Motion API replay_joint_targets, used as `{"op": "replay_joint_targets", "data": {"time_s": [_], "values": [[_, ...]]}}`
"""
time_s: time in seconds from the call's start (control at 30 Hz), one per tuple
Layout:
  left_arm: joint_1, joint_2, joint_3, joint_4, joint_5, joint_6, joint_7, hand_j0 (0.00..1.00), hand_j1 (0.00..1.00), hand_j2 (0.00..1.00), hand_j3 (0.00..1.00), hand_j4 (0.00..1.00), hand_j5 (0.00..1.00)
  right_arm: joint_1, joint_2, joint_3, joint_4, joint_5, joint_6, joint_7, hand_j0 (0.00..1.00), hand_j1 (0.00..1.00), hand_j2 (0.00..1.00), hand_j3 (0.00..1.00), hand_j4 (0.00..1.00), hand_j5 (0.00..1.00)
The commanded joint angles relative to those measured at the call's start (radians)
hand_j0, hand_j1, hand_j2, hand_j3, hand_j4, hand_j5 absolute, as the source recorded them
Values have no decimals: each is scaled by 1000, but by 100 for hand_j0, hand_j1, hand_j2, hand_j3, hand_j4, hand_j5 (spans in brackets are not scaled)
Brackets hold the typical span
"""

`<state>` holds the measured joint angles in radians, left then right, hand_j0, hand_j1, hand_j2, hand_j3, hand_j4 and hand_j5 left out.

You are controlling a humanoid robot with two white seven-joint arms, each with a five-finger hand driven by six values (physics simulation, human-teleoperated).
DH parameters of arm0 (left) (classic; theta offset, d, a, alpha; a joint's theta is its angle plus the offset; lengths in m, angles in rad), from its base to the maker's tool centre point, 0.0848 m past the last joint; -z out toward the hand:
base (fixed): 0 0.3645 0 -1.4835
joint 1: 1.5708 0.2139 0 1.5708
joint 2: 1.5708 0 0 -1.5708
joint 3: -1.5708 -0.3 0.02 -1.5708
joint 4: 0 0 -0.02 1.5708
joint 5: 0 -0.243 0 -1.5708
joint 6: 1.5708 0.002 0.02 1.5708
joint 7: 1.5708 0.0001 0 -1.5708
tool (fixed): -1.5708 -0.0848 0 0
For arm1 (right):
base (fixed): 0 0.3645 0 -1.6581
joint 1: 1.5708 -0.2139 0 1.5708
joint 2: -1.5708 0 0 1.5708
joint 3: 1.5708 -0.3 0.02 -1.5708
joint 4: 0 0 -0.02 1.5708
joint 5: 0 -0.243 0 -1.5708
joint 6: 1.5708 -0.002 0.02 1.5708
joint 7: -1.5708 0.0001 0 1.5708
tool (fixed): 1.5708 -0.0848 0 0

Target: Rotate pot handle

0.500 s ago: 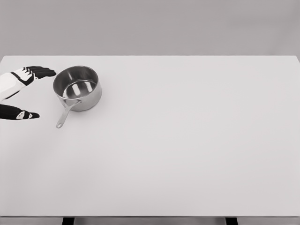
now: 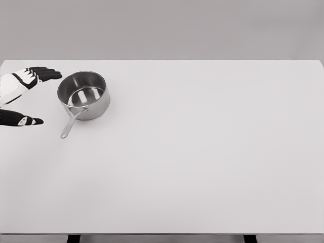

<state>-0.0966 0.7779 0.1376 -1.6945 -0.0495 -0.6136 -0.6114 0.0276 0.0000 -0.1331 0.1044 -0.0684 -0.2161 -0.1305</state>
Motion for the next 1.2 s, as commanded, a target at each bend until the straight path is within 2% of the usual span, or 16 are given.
{"op": "replay_joint_targets", "data": {"time_s": [0.0, 0.07, 0.17, 0.2, 0.27, 0.3, 0.37, 0.57, 0.7, 0.73, 0.83, 0.9, 1.03, 1.17], "values": [[0, -8, -10, -33, -1, 3, 0, 100, 100, 100, 100, 100, 100, 0, 0, 0, 0, -1, 0, 0, 100, 100, 100, 100, 100, 100], [-35, -46, -49, -33, -3, 3, 0, 100, 100, 100, 100, 100, 100, 0, 0, 0, 0, -1, 0, 0, 100, 100, 100, 100, 100, 100], [-26, -49, -50, -21, 2, 3, 0, 100, 100, 100, 100, 100, 100, 0, 0, 0, 0, -1, 0, 0, 100, 100, 100, 100, 100, 100], [-28, -49, -72, -21, 7, 3, 0, 100, 100, 100, 100, 100, 100, 0, 0, 0, 0, -1, 0, 0, 100, 100, 100, 100, 100, 100], [-26, -31, -122, -19, -36, 3, 0, 100, 100, 100, 100, 100, 100, 0, 0, 0, 0, -1, 0, 0, 100, 100, 100, 100, 100, 100], [-35, -9, -147, -21, -154, 3, 95, 100, 100, 100, 100, 100, 100, 0, 0, 0, 0, -1, 0, 0, 100, 100, 100, 100, 100, 100], [-38, -2, -154, -28, -328, 3, 260, 100, 100, 100, 100, 100, 100, 0, 0, 0, 0, -1, 0, 0, 100, 100, 100, 100, 100, 100], [-75, -12, -214, -30, -342, 3, 260, 100, 100, 100, 100, 100, 100, 0, 0, 0, 0, -1, 0, 0, 100, 100, 100, 100, 100, 100], [-133, -32, -302, -31, -345, 3, 259, 100, 100, 100, 100, 100, 100, 0, 0, 0, 0, -1, 0, 0, 100, 100, 100, 100, 100, 100], [-135, -48, -305, -28, -358, 3, 259, 100, 100, 100, 100, 100, 100, 0, 0, 0, 0, -1, 0, 0, 100, 100, 100, 100, 100, 100], [-140, -141, -325, -16, -492, 3, 259, 100, 100, 100, 100, 100, 100, 0, 0, 0, 0, -1, 0, 0, 100, 100, 100, 100, 100, 100], [-140, -183, -348, 18, -543, 3, 259, 100, 100, 100, 100, 100, 100, 0, 0, 0, 0, -1, 0, 0, 100, 100, 100, 100, 100, 100], [-132, -204, -348, 33, -581, 3, 260, 100, 100, 100, 100, 100, 100, 0, 0, 0, 0, -1, 0, 0, 100, 100, 100, 100, 100, 100], [-138, -255, -345, 91, -641, 3, 260, 100, 100, 100, 100, 100, 100, 0, 0, 0, 0, -1, 0, 0, 100, 100, 100, 100, 100, 100]]}}
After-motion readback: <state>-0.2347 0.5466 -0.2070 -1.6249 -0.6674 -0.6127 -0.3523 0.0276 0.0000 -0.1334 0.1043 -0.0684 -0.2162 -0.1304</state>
